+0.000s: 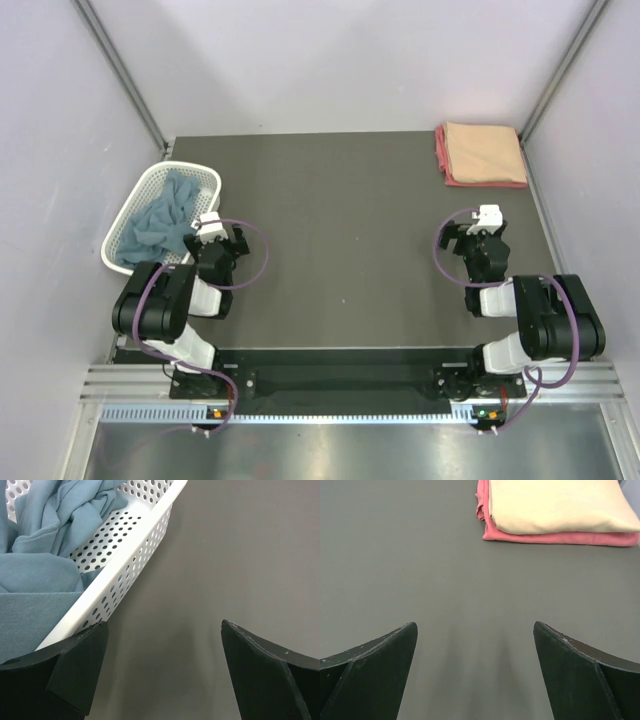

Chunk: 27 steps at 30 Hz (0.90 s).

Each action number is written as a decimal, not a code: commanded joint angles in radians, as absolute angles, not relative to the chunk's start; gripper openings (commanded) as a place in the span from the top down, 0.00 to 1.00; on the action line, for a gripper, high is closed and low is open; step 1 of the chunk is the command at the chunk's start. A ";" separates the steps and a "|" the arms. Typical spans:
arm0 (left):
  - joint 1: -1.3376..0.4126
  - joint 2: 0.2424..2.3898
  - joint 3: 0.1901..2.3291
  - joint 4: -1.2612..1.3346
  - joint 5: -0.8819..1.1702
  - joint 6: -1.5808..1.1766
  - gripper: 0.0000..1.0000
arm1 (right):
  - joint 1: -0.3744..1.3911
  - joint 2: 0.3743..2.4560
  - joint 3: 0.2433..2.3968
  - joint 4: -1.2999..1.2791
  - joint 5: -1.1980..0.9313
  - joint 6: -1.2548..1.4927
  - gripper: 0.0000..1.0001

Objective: Fold and stack the t-shirts
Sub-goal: Grab the tshirt from the pile

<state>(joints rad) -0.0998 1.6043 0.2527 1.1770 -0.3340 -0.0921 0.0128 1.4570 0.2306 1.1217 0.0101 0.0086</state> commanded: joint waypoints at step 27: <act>-0.089 1.224 0.702 -0.036 -0.841 -0.716 0.01 | 0.326 1.232 0.659 0.349 0.514 0.064 0.00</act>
<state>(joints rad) -0.0971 1.2736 0.6704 0.2455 -0.6788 -0.4786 0.2584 1.2823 0.5491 0.6231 0.4137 -0.0219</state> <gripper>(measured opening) 0.988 0.996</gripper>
